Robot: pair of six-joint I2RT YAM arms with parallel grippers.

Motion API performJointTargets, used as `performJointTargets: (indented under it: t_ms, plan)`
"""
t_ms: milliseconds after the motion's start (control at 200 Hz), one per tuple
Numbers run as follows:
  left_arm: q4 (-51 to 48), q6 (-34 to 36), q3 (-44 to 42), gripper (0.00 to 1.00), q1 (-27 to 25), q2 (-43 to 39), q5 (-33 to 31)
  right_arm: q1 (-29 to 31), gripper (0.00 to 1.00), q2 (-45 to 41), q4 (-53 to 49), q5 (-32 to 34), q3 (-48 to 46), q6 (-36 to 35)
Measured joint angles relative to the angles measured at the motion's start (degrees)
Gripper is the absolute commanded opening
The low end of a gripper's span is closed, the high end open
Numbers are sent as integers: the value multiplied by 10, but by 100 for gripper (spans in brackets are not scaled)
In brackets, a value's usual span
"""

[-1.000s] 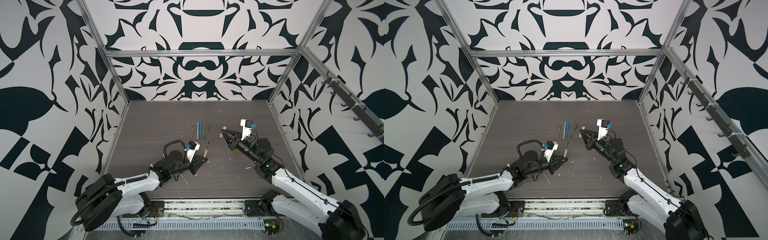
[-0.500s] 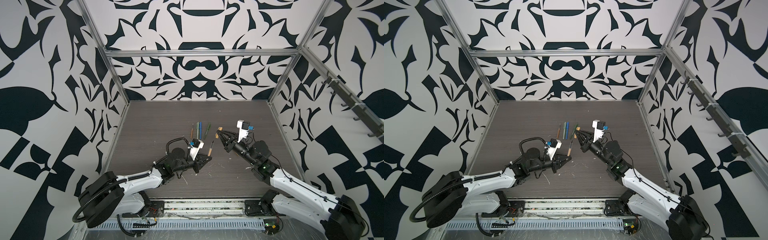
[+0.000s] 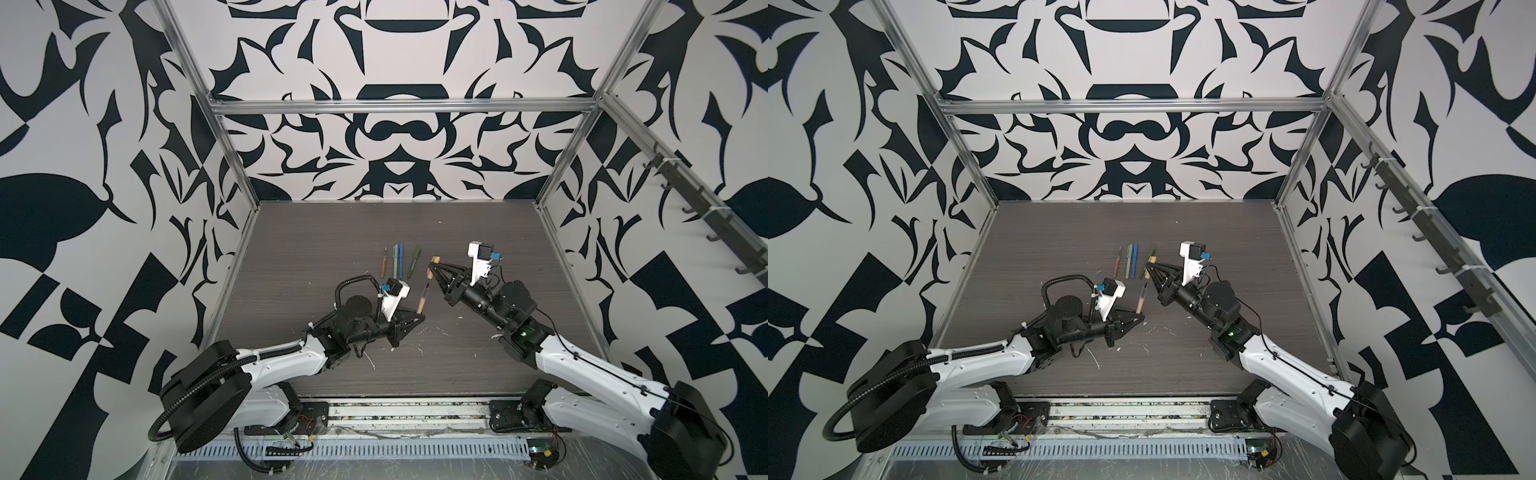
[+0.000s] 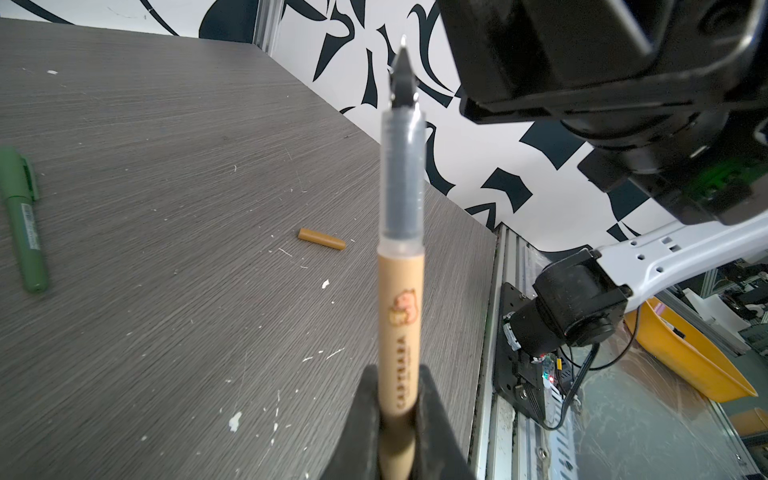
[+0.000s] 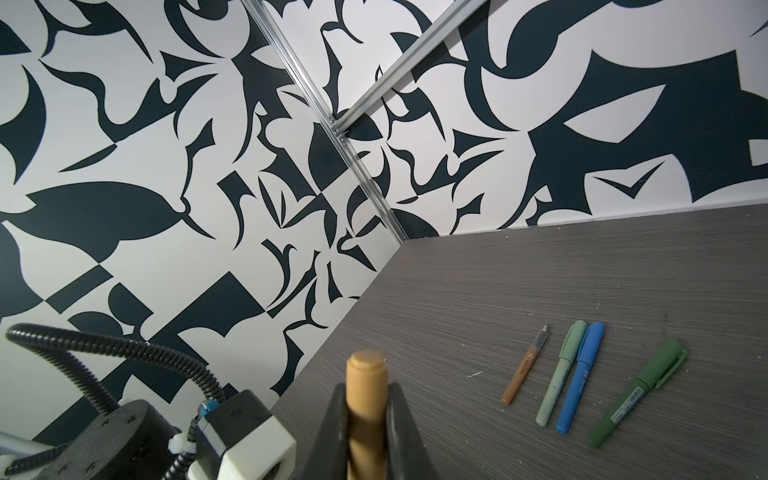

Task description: Insert the pens into the pen caps

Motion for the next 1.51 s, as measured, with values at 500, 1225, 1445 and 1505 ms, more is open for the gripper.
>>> performJointTargets:
  t_ms: [500, 1225, 1445, 1505]
  plan:
    - [-4, 0, 3, 0, 0, 2, -2, 7, 0, -4, 1, -2, -24, 8]
    - [5, -2, 9, 0, -1, 18, -5, 16, 0, 1, 22, 0, -39, 46]
    - [3, -2, 9, 0, -1, 18, -4, 17, 0, 1, 42, 5, -52, 50]
    - [2, -2, 9, 0, -2, 17, -4, 17, 0, 1, 43, 5, -52, 50]
